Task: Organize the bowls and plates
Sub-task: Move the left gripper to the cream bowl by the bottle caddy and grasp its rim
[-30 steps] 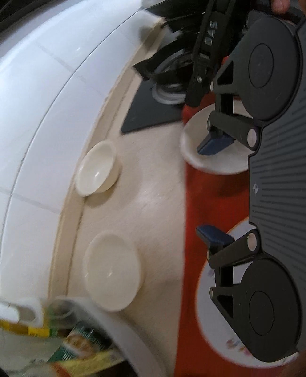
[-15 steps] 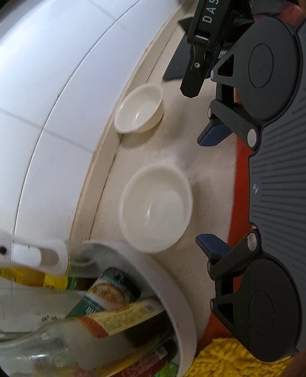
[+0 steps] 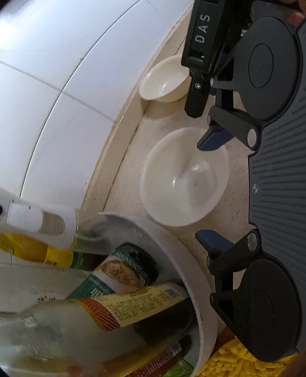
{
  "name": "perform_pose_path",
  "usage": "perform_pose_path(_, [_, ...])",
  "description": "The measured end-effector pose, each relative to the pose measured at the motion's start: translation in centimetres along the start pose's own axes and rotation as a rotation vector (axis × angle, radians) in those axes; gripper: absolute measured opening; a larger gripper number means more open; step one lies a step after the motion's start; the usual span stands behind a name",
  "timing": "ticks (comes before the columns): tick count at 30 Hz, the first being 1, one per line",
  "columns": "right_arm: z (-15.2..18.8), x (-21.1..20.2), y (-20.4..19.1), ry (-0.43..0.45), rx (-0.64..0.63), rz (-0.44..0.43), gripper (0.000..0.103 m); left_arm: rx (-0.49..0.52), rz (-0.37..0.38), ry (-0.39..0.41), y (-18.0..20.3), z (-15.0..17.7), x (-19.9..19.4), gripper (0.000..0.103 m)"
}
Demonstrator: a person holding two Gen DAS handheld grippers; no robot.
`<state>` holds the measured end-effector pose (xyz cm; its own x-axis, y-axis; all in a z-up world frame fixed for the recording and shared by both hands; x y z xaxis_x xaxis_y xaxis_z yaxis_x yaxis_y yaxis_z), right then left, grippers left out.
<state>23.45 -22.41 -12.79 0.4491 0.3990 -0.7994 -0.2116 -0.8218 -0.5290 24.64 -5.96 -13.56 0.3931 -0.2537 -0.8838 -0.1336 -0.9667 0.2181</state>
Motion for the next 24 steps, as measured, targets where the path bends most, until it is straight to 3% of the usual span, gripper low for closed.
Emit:
perform_pose_path(5, [-0.1,1.5,-0.2,-0.007,0.015,-0.025,0.052,-0.015,-0.004,0.015,-0.4,0.0,0.6,0.061])
perform_pose_path(14, [-0.2,2.9,-0.8,-0.014,0.016,-0.014,0.031,-0.04,0.004,0.003,-1.4,-0.1,1.3,0.04])
perform_pose_path(16, [-0.2,3.1,-0.9,-0.017,0.011,-0.011,0.02,-0.045,0.004,-0.001,-1.7,-0.1,1.4,0.037])
perform_pose_path(20, [-0.1,3.2,-1.2,-0.011,0.007,-0.022,0.013,-0.05,0.004,-0.012,-2.0,0.0,1.6,0.024])
perform_pose_path(22, [-0.1,3.3,-1.5,-0.01,-0.003,-0.025,0.007,-0.049,0.013,-0.014,-2.1,0.1,1.5,0.021])
perform_pose_path(24, [0.0,3.2,-1.6,-0.007,-0.013,-0.016,0.007,-0.047,0.011,-0.014,-2.2,0.2,1.3,0.021])
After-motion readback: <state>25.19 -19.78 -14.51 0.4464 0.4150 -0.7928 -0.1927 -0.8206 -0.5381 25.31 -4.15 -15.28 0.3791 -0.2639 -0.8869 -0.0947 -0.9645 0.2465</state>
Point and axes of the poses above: each gripper's, at about its wrist camera, not at the fingertips, and x roughly the way its jaws point, y to its right, z to its underside, the point moved 6 cm from there along x, roughly the way its jaws point, and after that the axes turned 13 degrees about -y, right-handed, at the moved point
